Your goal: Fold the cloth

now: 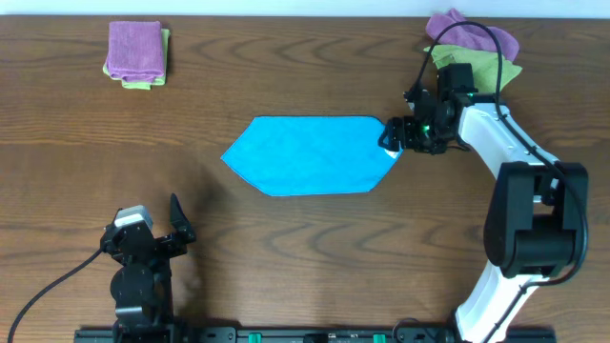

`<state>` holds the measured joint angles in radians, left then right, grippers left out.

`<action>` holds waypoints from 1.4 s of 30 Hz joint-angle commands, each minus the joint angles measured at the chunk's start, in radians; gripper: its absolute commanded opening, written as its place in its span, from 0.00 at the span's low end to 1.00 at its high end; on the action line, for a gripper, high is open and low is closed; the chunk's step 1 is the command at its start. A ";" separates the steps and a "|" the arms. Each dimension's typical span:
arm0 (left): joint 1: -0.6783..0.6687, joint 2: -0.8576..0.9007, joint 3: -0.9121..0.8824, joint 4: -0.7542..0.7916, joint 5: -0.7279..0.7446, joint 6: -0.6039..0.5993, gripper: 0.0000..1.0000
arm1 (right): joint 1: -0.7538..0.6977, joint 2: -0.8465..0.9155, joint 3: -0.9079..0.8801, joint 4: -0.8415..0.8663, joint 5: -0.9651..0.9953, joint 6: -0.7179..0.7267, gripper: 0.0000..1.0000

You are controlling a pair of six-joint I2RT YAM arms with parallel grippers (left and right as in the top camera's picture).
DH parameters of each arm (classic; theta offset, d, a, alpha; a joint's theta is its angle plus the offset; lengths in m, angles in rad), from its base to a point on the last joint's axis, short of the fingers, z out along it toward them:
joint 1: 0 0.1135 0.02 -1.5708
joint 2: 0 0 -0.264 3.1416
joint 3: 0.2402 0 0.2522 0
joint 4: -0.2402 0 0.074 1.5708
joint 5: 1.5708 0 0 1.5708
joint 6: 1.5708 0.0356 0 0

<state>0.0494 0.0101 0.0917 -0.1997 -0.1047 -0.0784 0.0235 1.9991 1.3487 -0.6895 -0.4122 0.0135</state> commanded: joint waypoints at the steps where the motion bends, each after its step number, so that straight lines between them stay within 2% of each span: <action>1: -0.004 -0.006 -0.029 -0.008 0.001 -0.004 0.95 | -0.007 0.037 0.000 0.006 -0.036 0.000 0.80; 7: -0.004 -0.006 -0.029 -0.008 0.001 -0.004 0.96 | -0.014 0.053 0.000 0.009 -0.003 0.002 0.75; 18: -0.004 -0.006 -0.029 -0.008 0.001 -0.004 0.95 | -0.056 0.053 0.000 0.002 0.036 0.034 0.75; 31: -0.004 -0.006 -0.029 -0.008 0.001 -0.004 0.95 | -0.055 0.068 0.000 0.034 -0.076 0.034 0.49; 37: -0.004 -0.006 -0.029 -0.008 0.001 -0.004 0.95 | -0.055 0.068 0.000 0.053 -0.113 0.034 0.42; 42: -0.004 -0.006 -0.029 -0.008 0.001 -0.004 0.95 | -0.048 0.068 -0.001 0.082 -0.149 0.053 0.42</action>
<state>0.0494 0.0101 0.0917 -0.1997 -0.1047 -0.0784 -0.0257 2.0552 1.3487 -0.6113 -0.5251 0.0505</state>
